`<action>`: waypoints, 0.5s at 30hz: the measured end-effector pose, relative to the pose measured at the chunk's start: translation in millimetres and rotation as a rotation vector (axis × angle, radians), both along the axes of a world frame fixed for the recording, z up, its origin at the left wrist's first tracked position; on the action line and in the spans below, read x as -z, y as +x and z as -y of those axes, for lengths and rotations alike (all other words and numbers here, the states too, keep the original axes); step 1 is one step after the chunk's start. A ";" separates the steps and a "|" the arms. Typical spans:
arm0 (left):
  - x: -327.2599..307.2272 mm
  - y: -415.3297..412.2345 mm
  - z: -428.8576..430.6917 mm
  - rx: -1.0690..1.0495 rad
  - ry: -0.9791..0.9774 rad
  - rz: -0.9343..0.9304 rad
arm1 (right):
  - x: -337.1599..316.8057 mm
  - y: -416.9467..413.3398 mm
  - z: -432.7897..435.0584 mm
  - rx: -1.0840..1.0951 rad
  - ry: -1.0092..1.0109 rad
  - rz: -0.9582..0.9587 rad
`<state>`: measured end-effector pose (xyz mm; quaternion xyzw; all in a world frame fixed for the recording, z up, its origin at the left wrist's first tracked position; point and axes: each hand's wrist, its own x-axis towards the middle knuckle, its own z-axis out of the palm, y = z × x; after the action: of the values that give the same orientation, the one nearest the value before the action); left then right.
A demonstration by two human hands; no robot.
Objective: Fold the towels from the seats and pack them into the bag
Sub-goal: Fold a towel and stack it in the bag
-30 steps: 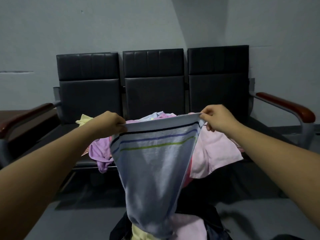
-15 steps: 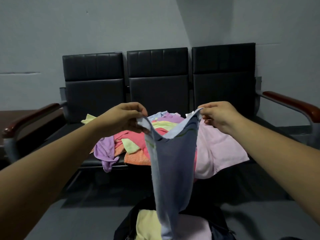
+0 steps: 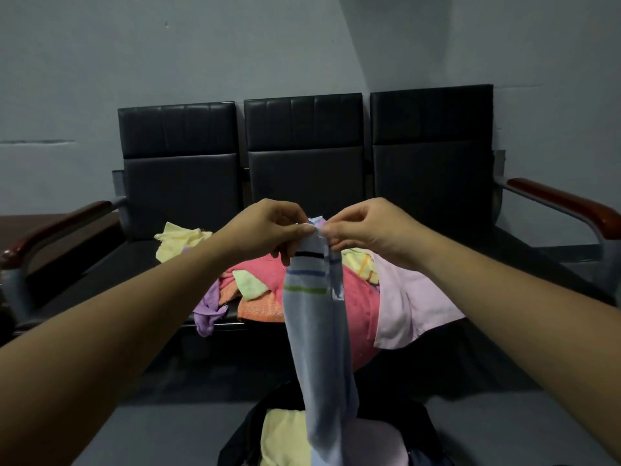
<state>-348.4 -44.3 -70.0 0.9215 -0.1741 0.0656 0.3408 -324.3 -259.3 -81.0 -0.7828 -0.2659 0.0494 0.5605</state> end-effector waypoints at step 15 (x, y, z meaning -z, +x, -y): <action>26.1 14.6 -39.3 -0.111 0.556 -0.209 | 28.9 17.5 27.9 0.232 -0.252 0.277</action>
<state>-333.8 -5.0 -96.2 0.9894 -0.0987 -0.0612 0.0874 -306.8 -287.2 -109.9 -0.8713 -0.2403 -0.0905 0.4182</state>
